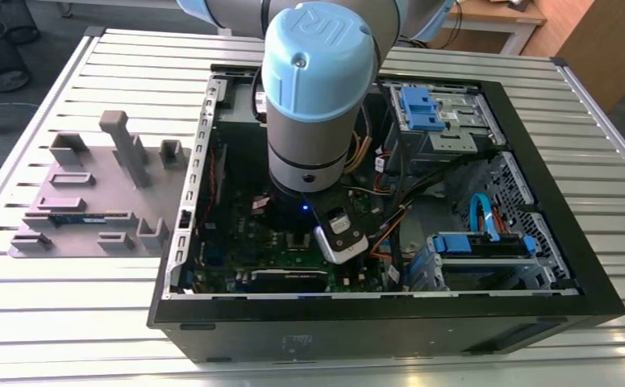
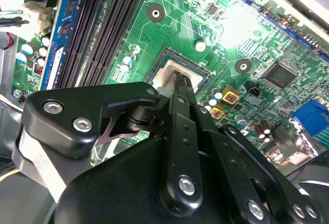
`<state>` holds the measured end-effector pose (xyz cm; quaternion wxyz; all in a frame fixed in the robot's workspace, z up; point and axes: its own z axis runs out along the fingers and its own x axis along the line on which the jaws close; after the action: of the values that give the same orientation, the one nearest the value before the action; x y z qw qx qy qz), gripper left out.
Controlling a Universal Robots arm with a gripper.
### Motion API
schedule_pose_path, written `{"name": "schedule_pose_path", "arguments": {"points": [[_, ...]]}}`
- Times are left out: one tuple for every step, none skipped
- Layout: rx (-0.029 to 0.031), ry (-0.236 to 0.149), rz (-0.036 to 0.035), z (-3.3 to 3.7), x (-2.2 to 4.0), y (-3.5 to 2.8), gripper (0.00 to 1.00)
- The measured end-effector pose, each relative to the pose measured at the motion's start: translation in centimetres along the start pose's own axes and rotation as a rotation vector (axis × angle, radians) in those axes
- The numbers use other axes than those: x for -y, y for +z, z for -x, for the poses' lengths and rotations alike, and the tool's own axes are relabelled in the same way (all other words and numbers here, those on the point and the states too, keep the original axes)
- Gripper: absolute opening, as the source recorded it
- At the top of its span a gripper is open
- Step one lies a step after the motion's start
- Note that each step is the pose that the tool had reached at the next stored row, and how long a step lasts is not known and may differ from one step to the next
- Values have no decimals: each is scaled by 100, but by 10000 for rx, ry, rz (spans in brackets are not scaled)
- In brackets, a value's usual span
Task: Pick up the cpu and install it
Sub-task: 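Place the cpu into insertion slot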
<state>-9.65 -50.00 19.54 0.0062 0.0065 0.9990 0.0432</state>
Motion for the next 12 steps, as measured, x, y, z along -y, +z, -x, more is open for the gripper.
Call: {"name": "schedule_pose_path", "arguments": {"points": [[0, 0, 1, 0, 0, 0, 11], [0, 0, 2, 0, 0, 0, 11], [0, 0, 9, 0, 0, 0, 11], [0, 0, 14, 0, 0, 0, 11], [0, 0, 16, 0, 0, 0, 11], [0, 0, 17, 0, 0, 0, 11], [0, 0, 16, 0, 0, 1, 11], [0, 0, 16, 0, 1, 4, 11], [-1, 0, 16, 3, 1, 10, 11], [-3, 0, 12, 5, 2, 14, 11], [-4, 0, 10, 10, 2, 18, 11], [-3, 0, 11, 14, 2, 19, 11]]}}
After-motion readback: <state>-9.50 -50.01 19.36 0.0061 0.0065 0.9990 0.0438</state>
